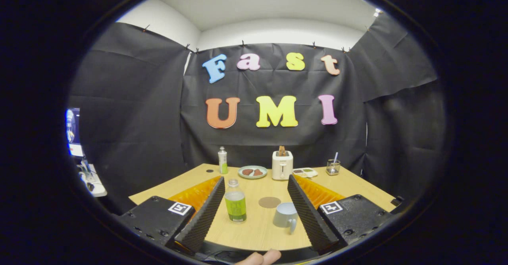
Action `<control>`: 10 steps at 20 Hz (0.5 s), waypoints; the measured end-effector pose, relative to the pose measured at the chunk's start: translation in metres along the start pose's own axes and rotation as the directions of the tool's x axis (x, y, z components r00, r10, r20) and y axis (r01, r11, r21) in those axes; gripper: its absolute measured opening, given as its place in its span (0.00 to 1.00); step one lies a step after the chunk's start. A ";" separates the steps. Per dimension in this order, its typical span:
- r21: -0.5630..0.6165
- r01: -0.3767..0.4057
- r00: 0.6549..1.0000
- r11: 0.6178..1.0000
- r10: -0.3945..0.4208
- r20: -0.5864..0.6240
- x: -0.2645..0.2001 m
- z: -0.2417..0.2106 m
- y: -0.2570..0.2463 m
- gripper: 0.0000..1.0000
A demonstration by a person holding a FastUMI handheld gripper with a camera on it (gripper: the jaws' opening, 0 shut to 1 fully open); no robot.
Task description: Take the bottle from table, then pour the juice into the cup, finally place the bottle on the coaster
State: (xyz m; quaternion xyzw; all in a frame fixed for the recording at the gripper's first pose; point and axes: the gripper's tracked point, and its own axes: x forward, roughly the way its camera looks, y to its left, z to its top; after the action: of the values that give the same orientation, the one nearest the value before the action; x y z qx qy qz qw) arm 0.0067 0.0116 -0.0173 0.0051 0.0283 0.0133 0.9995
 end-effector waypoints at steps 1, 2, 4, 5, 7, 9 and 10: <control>0.006 -0.005 1.000 1.000 0.005 0.002 0.002 -0.001 0.001 1.00; 0.013 -0.011 1.000 1.000 0.011 0.001 0.004 -0.003 0.002 1.00; 0.030 -0.023 1.000 0.999 0.023 -0.008 0.008 -0.010 0.005 1.00; 0.035 -0.028 1.000 0.999 0.028 -0.006 0.011 -0.011 0.007 1.00; 0.034 -0.037 0.999 0.999 0.037 -0.003 0.018 -0.013 0.013 1.00; 0.024 -0.046 0.999 0.999 0.046 -0.012 0.026 -0.020 0.020 1.00; 0.020 -0.054 0.998 0.998 0.054 -0.017 0.030 -0.025 0.025 1.00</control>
State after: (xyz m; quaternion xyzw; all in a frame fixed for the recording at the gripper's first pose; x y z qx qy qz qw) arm 0.0344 0.0377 -0.0434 0.0155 0.0371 0.0402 0.9984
